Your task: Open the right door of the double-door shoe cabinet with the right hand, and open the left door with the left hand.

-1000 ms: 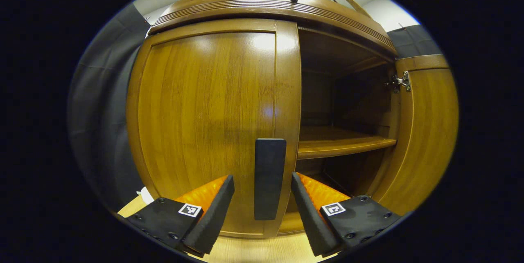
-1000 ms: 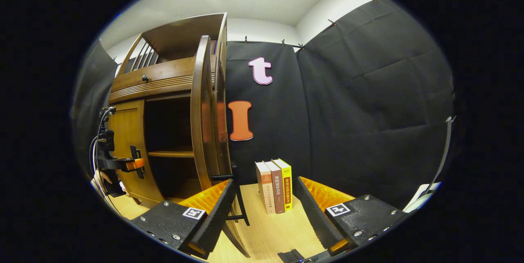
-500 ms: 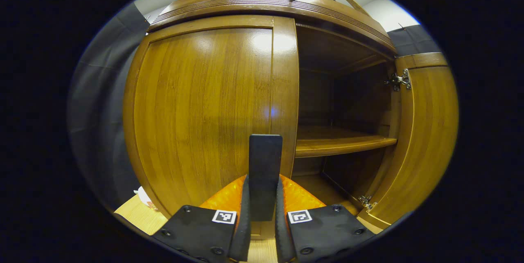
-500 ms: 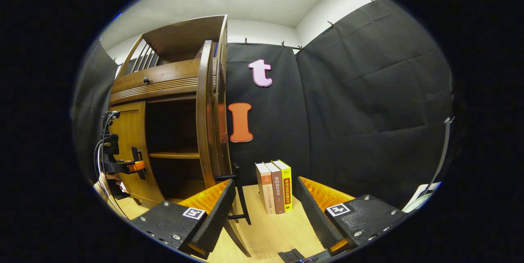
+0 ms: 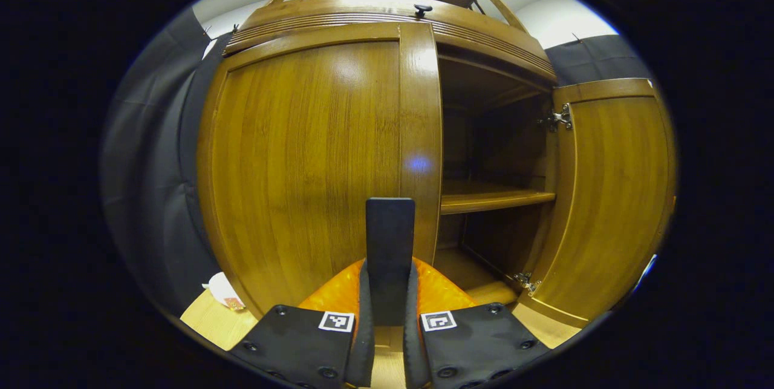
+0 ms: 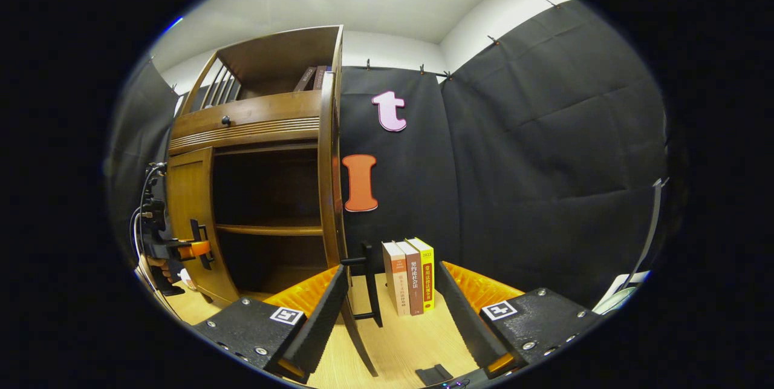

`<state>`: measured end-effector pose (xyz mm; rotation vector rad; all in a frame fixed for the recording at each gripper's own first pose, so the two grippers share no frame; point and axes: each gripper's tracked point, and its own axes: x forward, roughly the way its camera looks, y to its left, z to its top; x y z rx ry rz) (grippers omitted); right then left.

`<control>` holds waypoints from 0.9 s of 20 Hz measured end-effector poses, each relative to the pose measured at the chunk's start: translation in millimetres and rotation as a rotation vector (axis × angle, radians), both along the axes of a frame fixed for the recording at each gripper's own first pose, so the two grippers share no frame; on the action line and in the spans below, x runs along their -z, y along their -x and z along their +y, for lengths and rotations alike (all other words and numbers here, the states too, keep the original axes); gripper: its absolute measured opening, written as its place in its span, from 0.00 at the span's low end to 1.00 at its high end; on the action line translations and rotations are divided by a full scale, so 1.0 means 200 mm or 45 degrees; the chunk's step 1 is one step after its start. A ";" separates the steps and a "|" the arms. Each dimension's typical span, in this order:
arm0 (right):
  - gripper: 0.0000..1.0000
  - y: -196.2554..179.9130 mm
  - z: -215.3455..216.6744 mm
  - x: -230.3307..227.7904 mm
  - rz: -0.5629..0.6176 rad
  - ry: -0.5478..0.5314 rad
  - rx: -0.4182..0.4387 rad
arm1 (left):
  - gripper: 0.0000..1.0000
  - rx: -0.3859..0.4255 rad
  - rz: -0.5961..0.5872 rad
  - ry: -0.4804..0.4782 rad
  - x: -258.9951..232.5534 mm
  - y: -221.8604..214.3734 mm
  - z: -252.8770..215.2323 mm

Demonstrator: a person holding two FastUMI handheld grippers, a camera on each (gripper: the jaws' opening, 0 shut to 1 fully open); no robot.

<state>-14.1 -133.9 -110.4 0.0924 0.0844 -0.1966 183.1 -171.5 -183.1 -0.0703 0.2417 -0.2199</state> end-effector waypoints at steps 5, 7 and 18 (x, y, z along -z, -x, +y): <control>0.99 0.05 0.08 -0.05 -0.002 0.018 -0.012 | 0.27 0.020 -0.004 0.002 -0.03 0.17 0.09; 0.92 0.06 0.12 -0.06 0.001 0.012 -0.028 | 0.27 0.026 -0.002 0.006 -0.04 0.25 0.13; 0.92 0.12 0.41 -0.13 0.002 -0.025 -0.147 | 0.27 -0.007 -0.022 -0.020 -0.11 0.55 0.45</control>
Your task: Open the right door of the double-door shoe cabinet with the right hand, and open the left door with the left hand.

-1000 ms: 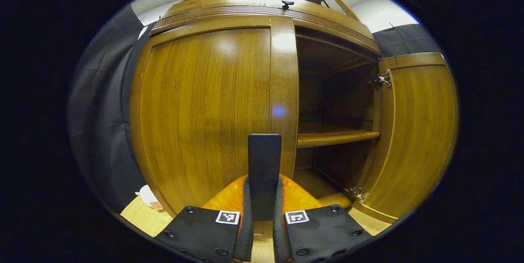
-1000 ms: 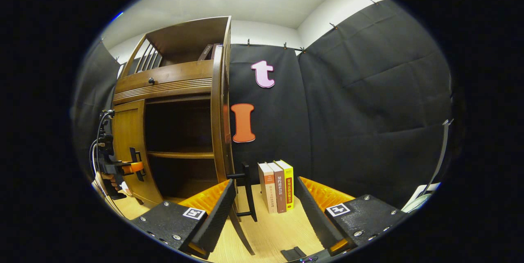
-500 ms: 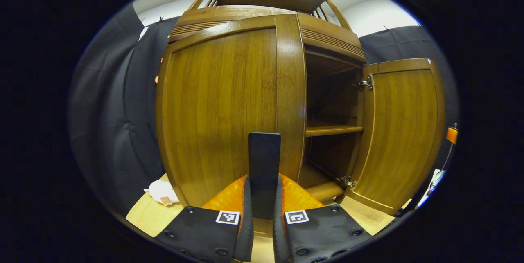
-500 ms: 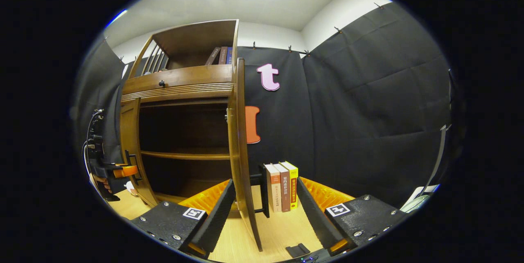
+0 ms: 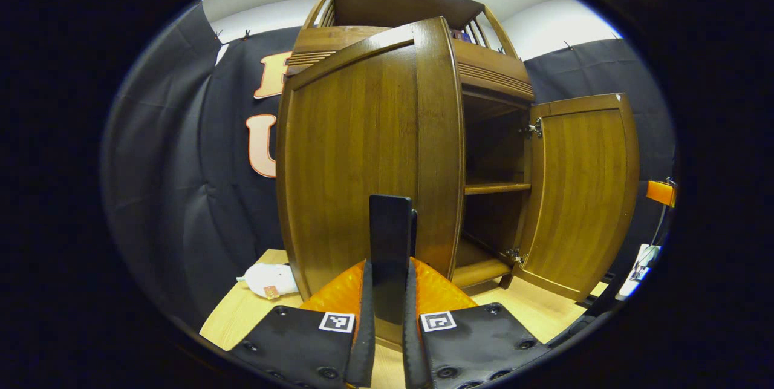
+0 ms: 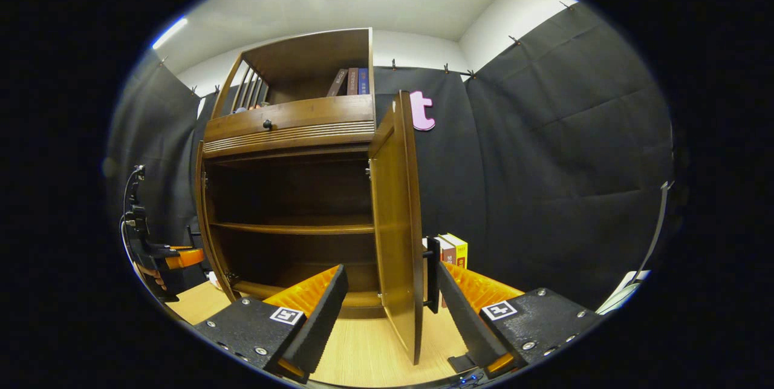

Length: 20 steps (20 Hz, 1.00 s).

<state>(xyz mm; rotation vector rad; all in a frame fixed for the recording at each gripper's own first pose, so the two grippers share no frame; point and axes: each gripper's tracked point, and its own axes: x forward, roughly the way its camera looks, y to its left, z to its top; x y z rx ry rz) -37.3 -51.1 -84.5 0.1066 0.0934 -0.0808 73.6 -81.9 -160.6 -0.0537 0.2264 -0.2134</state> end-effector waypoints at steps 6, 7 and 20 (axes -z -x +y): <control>0.92 0.03 0.13 -0.08 -0.025 0.003 -0.048 | 0.17 -0.043 -0.005 -0.058 -0.02 0.09 0.17; 0.92 0.03 0.16 -0.08 -0.028 0.001 -0.057 | 0.18 -0.055 -0.007 -0.064 -0.03 0.11 0.21; 0.91 -0.02 0.45 -0.06 -0.015 -0.013 -0.159 | 0.10 -0.113 -0.020 -0.041 -0.03 0.20 0.53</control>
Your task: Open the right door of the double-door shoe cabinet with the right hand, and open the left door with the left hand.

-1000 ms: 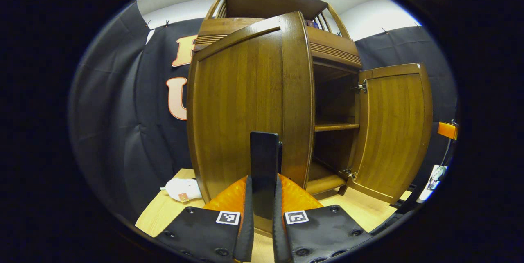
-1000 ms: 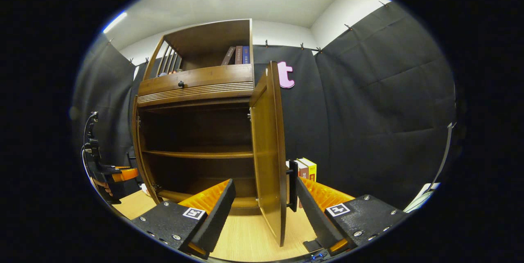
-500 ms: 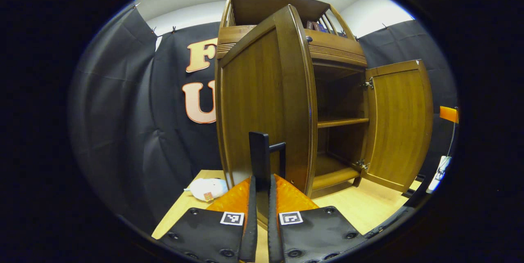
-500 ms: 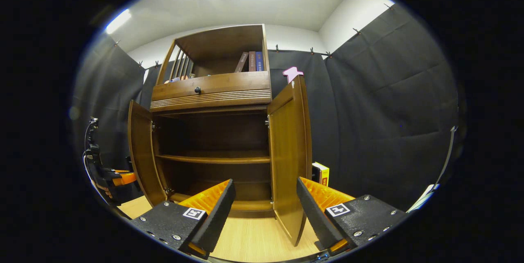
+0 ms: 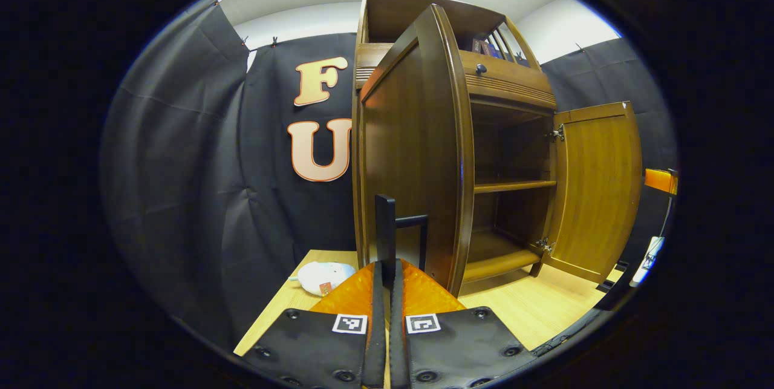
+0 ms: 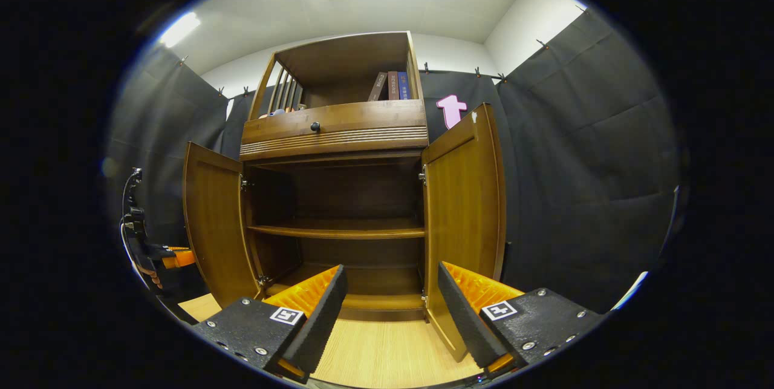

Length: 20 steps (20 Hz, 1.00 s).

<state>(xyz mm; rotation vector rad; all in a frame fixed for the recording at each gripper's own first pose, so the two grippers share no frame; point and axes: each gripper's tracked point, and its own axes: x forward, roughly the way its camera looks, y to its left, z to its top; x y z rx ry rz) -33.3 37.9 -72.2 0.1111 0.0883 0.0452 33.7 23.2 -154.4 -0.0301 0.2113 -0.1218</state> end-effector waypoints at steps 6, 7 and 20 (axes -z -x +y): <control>0.92 -0.07 0.07 -0.01 -0.003 -0.032 -0.019 | 0.09 -0.069 0.010 0.031 0.00 0.00 0.25; 0.92 -0.07 0.09 -0.01 -0.008 -0.032 -0.023 | 0.09 -0.092 0.005 0.025 -0.01 0.00 0.30; 0.92 -0.11 0.20 0.02 0.006 -0.009 -0.070 | 0.08 -0.252 -0.028 -0.068 -0.05 0.16 0.59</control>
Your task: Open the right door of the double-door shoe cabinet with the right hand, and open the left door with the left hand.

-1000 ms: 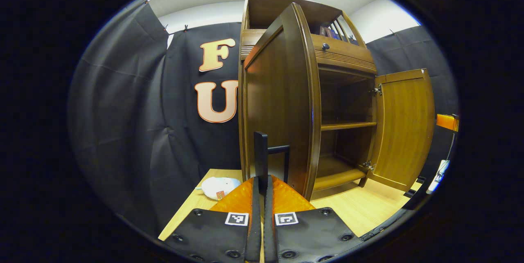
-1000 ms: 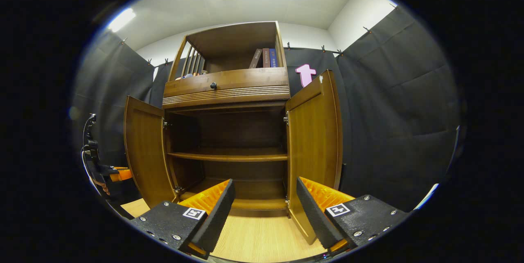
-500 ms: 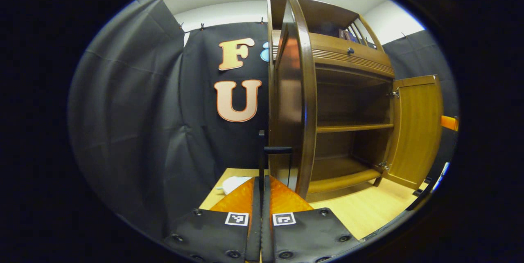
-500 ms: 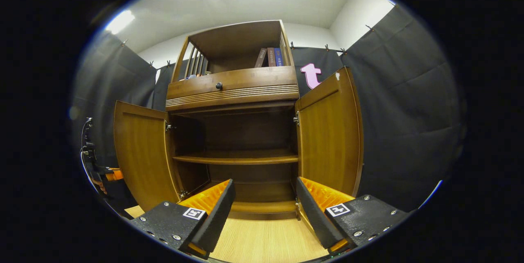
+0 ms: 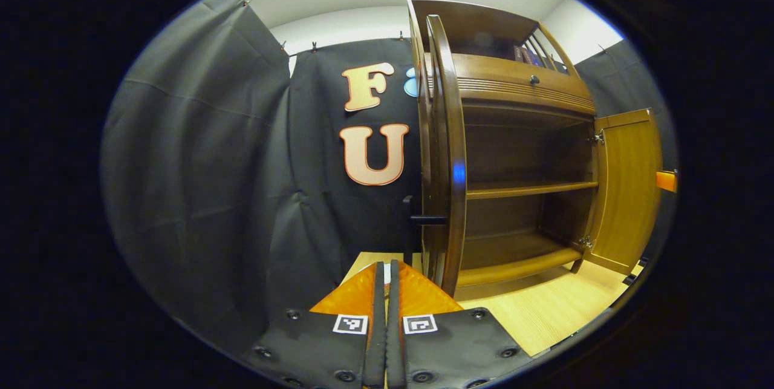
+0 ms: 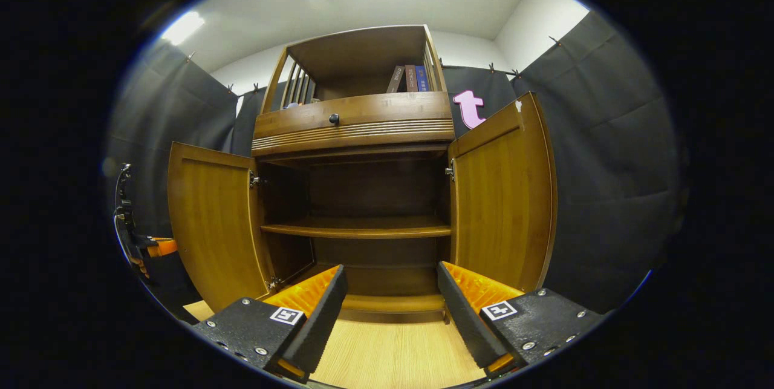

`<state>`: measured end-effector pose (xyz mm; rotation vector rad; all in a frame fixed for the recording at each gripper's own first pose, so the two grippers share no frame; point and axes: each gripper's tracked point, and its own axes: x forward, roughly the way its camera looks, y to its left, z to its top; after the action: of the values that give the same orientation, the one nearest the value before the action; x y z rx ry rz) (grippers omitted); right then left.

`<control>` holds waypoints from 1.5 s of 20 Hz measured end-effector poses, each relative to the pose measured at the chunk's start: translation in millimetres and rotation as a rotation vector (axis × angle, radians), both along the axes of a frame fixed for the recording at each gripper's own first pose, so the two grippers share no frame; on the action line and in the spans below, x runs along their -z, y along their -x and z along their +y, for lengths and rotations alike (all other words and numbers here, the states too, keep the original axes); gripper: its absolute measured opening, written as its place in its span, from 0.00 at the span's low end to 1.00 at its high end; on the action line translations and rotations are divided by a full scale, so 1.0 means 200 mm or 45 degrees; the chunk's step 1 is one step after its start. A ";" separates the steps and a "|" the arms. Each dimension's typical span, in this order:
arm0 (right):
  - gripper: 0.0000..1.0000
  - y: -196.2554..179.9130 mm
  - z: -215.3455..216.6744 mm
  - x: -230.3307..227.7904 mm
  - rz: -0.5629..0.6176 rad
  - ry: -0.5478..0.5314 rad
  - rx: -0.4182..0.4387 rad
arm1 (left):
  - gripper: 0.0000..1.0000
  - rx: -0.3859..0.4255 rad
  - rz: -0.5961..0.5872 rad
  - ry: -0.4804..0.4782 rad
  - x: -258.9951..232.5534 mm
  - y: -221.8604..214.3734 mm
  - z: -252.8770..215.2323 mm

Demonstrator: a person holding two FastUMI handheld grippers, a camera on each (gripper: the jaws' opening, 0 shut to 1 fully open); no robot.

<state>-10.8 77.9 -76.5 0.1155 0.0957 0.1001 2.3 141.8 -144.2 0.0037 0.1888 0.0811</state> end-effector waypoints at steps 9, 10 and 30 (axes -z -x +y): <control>0.92 0.04 -0.04 -0.06 -0.015 0.010 0.003 | 0.08 -0.068 -0.051 0.016 -0.26 0.15 -0.10; 0.92 0.05 -0.06 -0.07 -0.018 0.009 0.007 | 0.07 -0.053 -0.062 0.012 -0.29 0.17 -0.16; 0.92 0.05 -0.31 -0.30 -0.050 0.054 0.044 | 0.14 0.100 -0.085 0.033 -0.66 0.13 -0.80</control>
<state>-20.6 15.2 -16.8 0.0730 0.0566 0.0656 -24.2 -17.9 -12.2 -0.0177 0.1229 0.0007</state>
